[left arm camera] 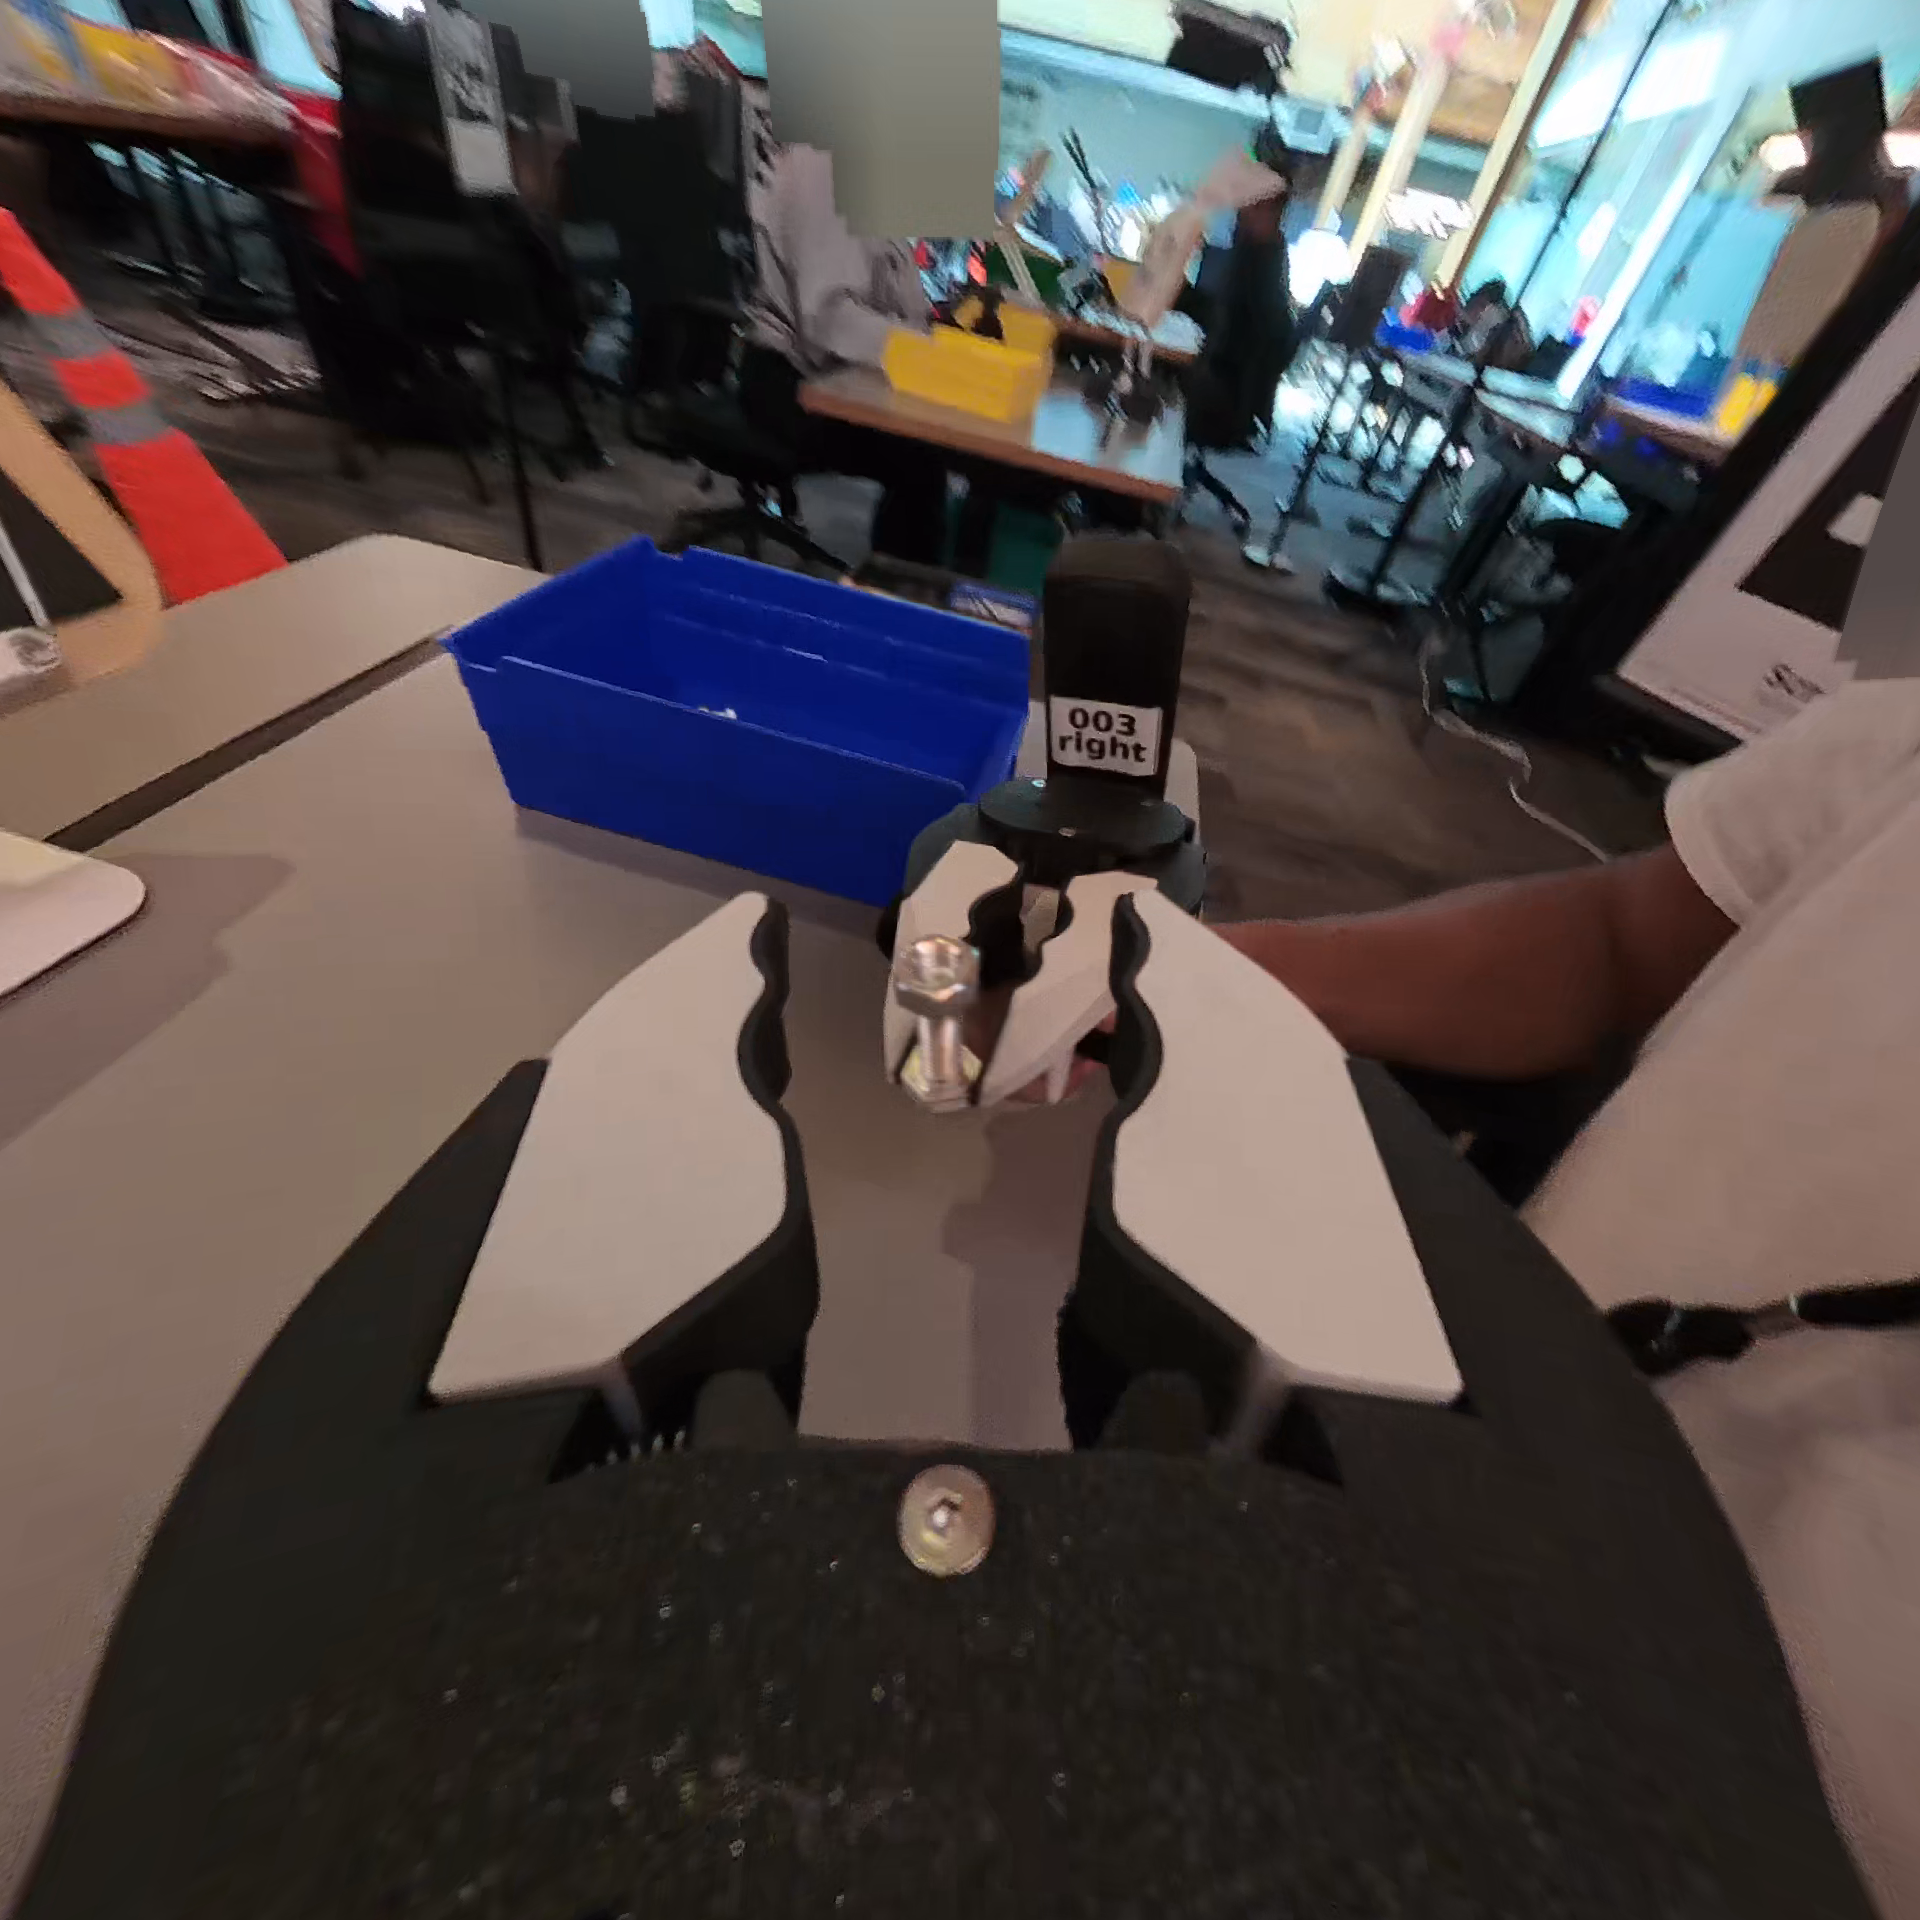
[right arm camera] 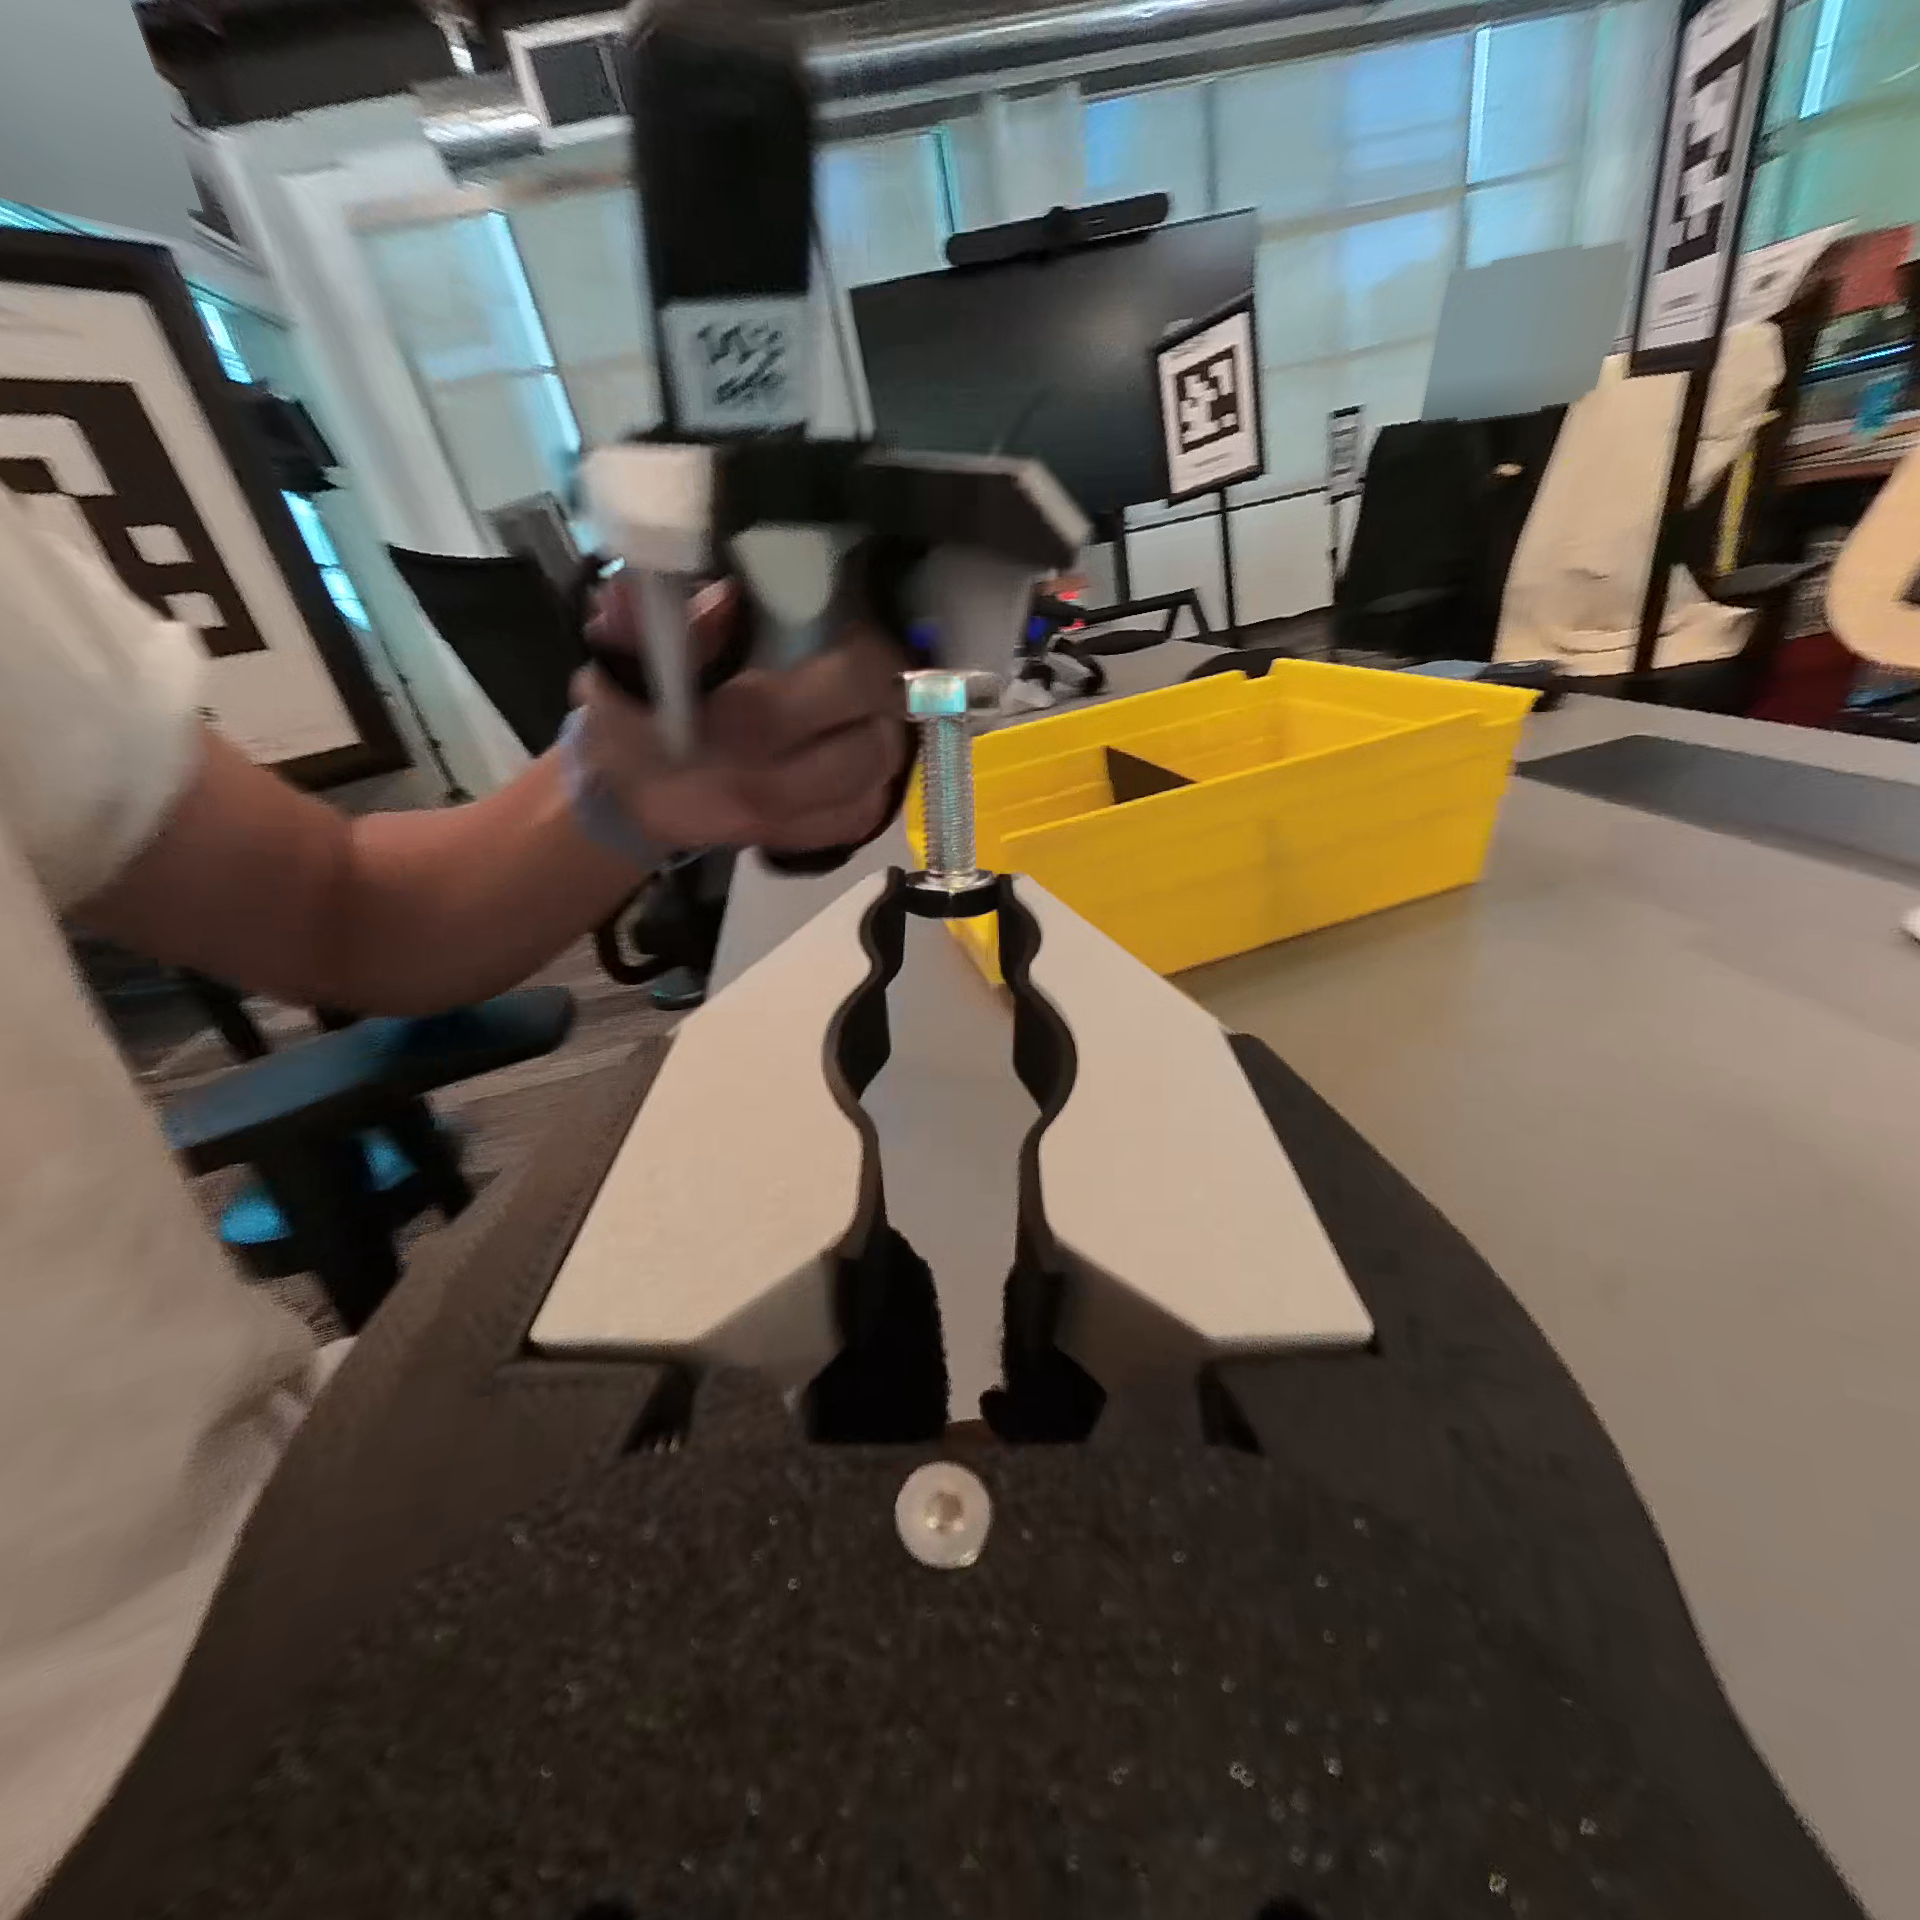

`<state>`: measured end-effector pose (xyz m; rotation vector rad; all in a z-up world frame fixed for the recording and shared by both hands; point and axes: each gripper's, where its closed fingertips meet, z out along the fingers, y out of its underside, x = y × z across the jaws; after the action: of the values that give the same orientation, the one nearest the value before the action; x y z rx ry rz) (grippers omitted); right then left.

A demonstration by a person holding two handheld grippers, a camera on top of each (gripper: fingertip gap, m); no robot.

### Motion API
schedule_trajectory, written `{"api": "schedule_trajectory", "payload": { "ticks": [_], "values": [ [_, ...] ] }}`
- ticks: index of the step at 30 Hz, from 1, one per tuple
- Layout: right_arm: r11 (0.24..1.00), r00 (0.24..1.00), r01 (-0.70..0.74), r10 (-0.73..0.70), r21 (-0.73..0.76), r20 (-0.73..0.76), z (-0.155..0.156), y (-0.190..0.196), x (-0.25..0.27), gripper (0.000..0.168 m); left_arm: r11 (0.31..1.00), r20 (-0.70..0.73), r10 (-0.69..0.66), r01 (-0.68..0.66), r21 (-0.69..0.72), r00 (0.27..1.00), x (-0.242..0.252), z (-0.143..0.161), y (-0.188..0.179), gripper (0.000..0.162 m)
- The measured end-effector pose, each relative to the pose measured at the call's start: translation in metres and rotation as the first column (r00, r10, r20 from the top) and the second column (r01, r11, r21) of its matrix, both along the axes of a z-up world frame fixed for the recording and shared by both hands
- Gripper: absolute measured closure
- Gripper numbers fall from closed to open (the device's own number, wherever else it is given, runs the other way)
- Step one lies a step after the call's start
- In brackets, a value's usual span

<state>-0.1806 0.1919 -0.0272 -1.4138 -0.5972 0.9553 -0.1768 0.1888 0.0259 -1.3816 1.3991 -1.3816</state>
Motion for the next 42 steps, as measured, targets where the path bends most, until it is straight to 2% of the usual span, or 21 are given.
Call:
{"api": "schedule_trajectory", "payload": {
  "ticks": [3,12,23,25,28,33,37,39,42],
  "values": [
    [1.000,1.000,0.013,-0.013,0.003,-0.001,-0.001,0.002,-0.002,0.151,0.999,-0.007,0.046,-0.046,-0.005,0.999,0.000,-0.013,-0.007,0.101],
    [1.000,1.000,-0.005,0.005,-0.005,-0.004,-0.002,-0.001,-0.009,0.151,1.000,-0.028,0.001,-0.002,-0.012,1.000,0.005,-0.023,-0.019,0.102],
    [1.000,0.999,-0.003,0.003,-0.015,-0.045,0.002,0.000,-0.005,0.151,1.000,0.009,0.015,-0.015,-0.018,1.000,0.002,-0.024,-0.022,0.101],
    [1.000,0.999,-0.024,0.023,-0.016,-0.044,0.002,-0.003,-0.009,0.151,1.000,0.008,0.005,-0.005,-0.015,1.000,0.007,-0.026,-0.026,0.094],
    [0.999,0.998,-0.045,0.044,-0.012,-0.042,0.004,-0.007,-0.016,0.151,1.000,0.000,-0.011,0.011,-0.027,1.000,0.011,-0.027,-0.026,0.098],
    [0.999,0.999,-0.024,0.023,-0.029,-0.038,0.000,-0.003,-0.011,0.151,0.999,0.039,0.042,-0.041,-0.031,0.998,0.000,-0.023,-0.017,0.098],
    [0.998,0.999,-0.049,0.048,-0.036,-0.025,-0.003,-0.005,-0.018,0.151,1.000,0.020,0.001,0.000,-0.027,1.000,0.006,-0.030,-0.028,0.093],
    [0.997,0.998,-0.066,0.065,-0.031,-0.026,-0.001,-0.008,-0.024,0.151,0.999,0.000,-0.025,0.025,-0.042,1.000,0.008,-0.033,-0.030,0.096],
    [0.998,0.998,-0.056,0.055,-0.036,-0.038,-0.001,-0.006,-0.021,0.151,0.999,0.019,0.017,-0.017,-0.040,1.000,0.002,-0.030,-0.021,0.096]
  ]
}}
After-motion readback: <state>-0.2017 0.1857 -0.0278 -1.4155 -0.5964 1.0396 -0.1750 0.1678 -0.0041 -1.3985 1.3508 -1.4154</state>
